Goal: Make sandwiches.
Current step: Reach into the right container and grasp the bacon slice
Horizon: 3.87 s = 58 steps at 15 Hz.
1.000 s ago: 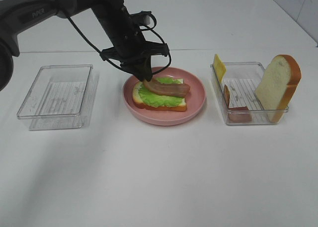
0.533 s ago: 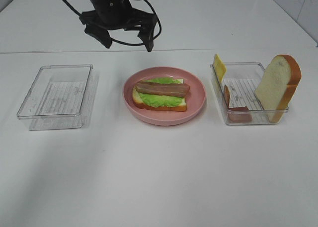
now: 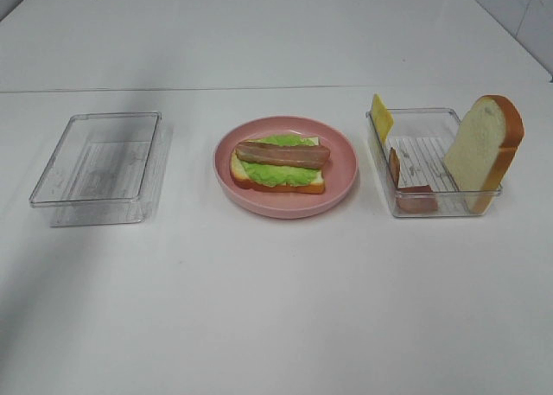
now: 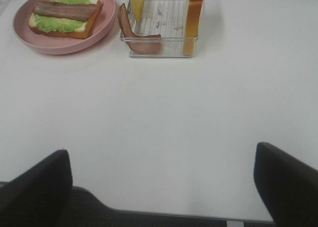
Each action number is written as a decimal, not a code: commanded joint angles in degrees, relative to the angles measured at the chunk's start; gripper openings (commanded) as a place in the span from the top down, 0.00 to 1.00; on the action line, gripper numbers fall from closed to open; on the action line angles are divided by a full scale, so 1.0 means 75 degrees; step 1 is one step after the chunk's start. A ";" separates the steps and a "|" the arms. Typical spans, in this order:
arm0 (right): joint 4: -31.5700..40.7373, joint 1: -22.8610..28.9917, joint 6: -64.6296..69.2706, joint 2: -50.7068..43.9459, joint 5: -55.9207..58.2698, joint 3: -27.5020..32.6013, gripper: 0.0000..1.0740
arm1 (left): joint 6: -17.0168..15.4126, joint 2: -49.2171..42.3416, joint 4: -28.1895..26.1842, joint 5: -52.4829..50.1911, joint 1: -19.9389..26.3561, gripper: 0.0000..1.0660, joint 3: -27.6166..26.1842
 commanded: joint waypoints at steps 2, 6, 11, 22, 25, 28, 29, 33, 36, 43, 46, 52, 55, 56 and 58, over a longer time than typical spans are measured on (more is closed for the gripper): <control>0.0008 -0.0015 -0.0008 -0.0199 -0.0061 0.0031 0.10 | 0.0313 -0.0879 -0.0604 0.0764 0.0367 0.06 0.1161; 0.0008 -0.0015 -0.0008 -0.0199 -0.0061 0.0031 0.10 | 0.0565 -0.3338 -0.0527 0.0344 0.0183 0.06 0.4775; 0.0008 -0.0015 -0.0008 -0.0199 -0.0061 0.0031 0.10 | 0.0397 -0.8487 -0.0558 -0.1100 0.0061 0.06 1.0237; 0.0008 -0.0015 -0.0008 -0.0199 -0.0061 0.0031 0.10 | 0.0428 -1.7143 -0.0657 -0.0756 0.0061 0.06 1.4049; -0.0015 -0.0015 -0.0008 -0.0160 -0.0061 0.0031 0.10 | 0.0588 -1.7303 -0.0733 -0.1085 0.0061 0.06 1.4278; -0.0053 -0.0015 -0.0008 -0.0153 -0.0061 0.0031 0.10 | 0.0527 -1.7303 -0.0718 -0.1092 0.0061 0.06 1.4270; -0.0053 -0.0015 -0.0008 -0.0153 -0.0061 0.0031 0.10 | 0.0527 -1.7303 -0.0718 -0.1092 0.0061 0.06 1.4270; 0.0107 -0.0015 -0.0008 0.0642 -0.0084 -0.0092 0.10 | 0.0512 -1.7349 -0.0749 -0.1092 0.0733 0.06 1.4270; 0.0260 -0.0015 -0.0008 0.2055 -0.0084 -0.0435 0.10 | 0.0497 -1.7349 -0.0749 -0.1092 0.0772 0.06 1.4270; 0.0374 -0.0015 -0.0115 0.7914 0.0115 -0.4057 0.10 | 0.0466 -1.7342 -0.0756 -0.1092 0.0772 0.06 1.4270; 0.0542 -0.0008 -0.0237 0.9137 0.0260 -0.5111 0.10 | 0.0413 -1.7342 -0.0756 -0.1092 0.0772 0.06 1.4270; 0.0252 0.1490 0.0871 1.2139 -0.0252 -0.6990 0.10 | 0.0405 -1.7342 -0.0756 -0.1100 0.0772 0.06 1.4270; 0.0237 0.1956 0.0993 1.3552 -0.0344 -0.7846 0.10 | 0.0405 -1.7342 -0.0772 -0.1100 0.0772 0.06 1.4270; 0.0252 0.1956 0.0970 1.4118 -0.0382 -0.8182 0.10 | 0.0405 -1.7342 -0.0772 -0.1100 0.0772 0.06 1.4270; 0.0168 0.1956 0.0863 1.4698 -0.0390 -0.8579 0.10 | 0.0405 -1.7342 -0.0772 -0.1100 0.0772 0.06 1.4270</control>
